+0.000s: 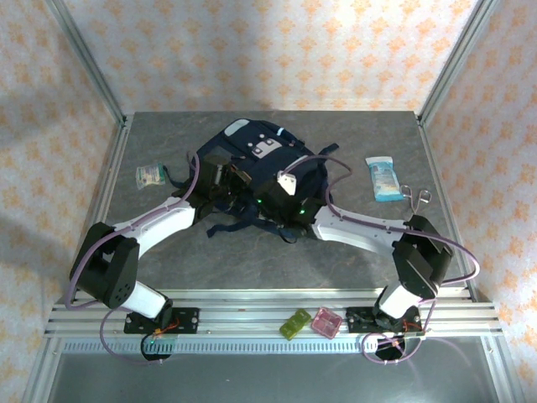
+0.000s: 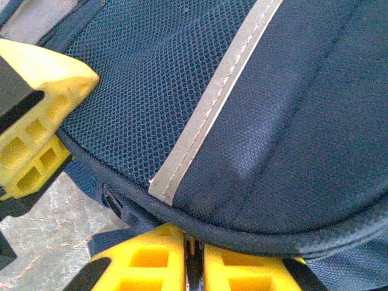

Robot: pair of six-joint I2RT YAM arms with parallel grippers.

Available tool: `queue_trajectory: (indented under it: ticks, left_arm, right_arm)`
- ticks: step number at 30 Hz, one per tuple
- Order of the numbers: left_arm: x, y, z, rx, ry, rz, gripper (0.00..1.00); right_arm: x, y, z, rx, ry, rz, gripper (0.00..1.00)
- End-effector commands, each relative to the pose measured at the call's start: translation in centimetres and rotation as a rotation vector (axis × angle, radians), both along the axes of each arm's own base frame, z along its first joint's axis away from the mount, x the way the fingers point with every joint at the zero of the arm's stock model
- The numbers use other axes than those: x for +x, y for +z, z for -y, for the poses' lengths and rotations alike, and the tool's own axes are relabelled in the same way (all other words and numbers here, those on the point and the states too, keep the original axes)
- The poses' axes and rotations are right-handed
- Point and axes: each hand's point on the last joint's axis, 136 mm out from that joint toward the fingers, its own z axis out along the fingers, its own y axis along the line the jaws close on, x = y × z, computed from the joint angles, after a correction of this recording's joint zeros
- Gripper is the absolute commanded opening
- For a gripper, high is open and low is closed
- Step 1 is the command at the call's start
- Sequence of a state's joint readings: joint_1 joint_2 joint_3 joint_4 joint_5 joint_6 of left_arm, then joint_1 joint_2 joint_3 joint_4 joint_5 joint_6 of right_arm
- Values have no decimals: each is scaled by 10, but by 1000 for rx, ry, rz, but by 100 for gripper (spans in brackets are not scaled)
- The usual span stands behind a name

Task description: Pack the student bag

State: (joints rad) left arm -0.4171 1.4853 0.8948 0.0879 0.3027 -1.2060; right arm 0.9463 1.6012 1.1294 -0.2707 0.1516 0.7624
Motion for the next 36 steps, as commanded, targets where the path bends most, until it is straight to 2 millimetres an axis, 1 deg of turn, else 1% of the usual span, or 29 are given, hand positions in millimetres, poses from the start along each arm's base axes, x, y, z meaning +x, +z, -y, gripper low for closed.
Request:
queue_trajectory:
  ticks: [1, 5, 7, 10, 13, 17, 22, 27, 28, 30, 33, 36]
  left_arm:
    - [13, 70, 4, -103, 13, 204, 0]
    - [14, 72, 3, -102, 20, 209, 0]
    - [14, 73, 3, -102, 19, 211, 0]
    - [14, 72, 2, -99, 21, 210, 0]
    - [14, 70, 0, -84, 24, 209, 0]
    - [13, 66, -8, -55, 33, 207, 0]
    - [10, 53, -18, -15, 39, 185, 0]
    - [9, 46, -23, 2, 42, 177, 0]
    - [9, 46, -23, 7, 40, 177, 0]
    - [11, 46, -22, 21, 32, 183, 0]
    - [16, 46, -19, 59, -6, 188, 0]
    - [26, 44, -20, 109, -45, 194, 0]
  right_arm:
    - [5, -4, 17, -71, -44, 19, 24]
    - [4, -19, 11, -104, -22, -17, 24]
    - [3, -23, 12, -122, -22, -19, 15]
    - [2, -24, 19, -147, -38, -21, 1]
    - [-1, -19, 27, -159, -43, -15, 0]
    - [-11, -19, 47, -201, -47, -7, 0]
    - [-19, -29, 84, -243, -82, -28, 0]
    - [-17, -30, 115, -259, -110, -18, 0]
    - [-15, -28, 118, -262, -104, -11, 0]
    - [-12, -20, 117, -276, -80, 19, 0]
    - [-10, -13, 103, -277, 11, 42, 0]
    - [-14, -11, 86, -266, 100, 48, 0]
